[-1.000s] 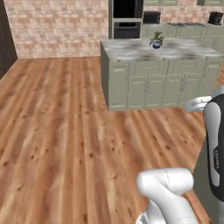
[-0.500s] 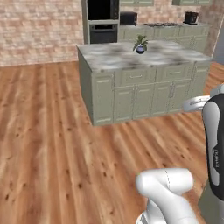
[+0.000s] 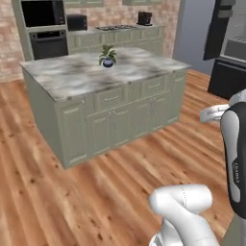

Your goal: Retrieve the tangerine and pear from the fridge and place them into the bowl on the dining table.

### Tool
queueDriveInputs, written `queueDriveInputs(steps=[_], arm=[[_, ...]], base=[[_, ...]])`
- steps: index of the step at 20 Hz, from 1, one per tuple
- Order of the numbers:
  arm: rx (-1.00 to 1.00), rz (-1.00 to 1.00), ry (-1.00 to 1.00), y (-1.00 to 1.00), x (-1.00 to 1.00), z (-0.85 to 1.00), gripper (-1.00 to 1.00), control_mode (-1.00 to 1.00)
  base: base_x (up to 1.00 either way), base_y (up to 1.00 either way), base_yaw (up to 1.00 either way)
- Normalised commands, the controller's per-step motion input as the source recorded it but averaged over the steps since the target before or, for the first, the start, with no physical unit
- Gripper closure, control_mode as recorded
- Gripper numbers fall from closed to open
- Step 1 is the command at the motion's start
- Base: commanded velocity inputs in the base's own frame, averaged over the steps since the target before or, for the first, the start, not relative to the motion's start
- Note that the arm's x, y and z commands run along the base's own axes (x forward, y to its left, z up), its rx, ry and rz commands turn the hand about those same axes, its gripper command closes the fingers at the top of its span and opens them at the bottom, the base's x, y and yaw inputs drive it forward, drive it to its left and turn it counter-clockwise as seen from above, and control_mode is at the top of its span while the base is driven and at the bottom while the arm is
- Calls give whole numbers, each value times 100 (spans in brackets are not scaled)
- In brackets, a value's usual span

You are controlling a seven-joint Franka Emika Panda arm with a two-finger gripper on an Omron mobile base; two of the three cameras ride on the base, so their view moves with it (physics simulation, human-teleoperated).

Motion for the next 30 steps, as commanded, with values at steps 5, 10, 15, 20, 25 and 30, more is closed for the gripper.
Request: queueDriveInputs(steps=[5,10,15,20,25,30], arm=[[0,0,0,0,0,0,-100,100],[0,0,0,0,0,0,-100,100],[0,0,0,0,0,0,-100,100],[0,0,0,0,0,0,-100,100],[0,0,0,0,0,0,-100,100],[0,0,0,0,0,0,-100,100]], base=[[100,16,-63],[100,28,-64],[100,49,-56],[100,63,-45],[100,18,-39],[100,-2,-44]])
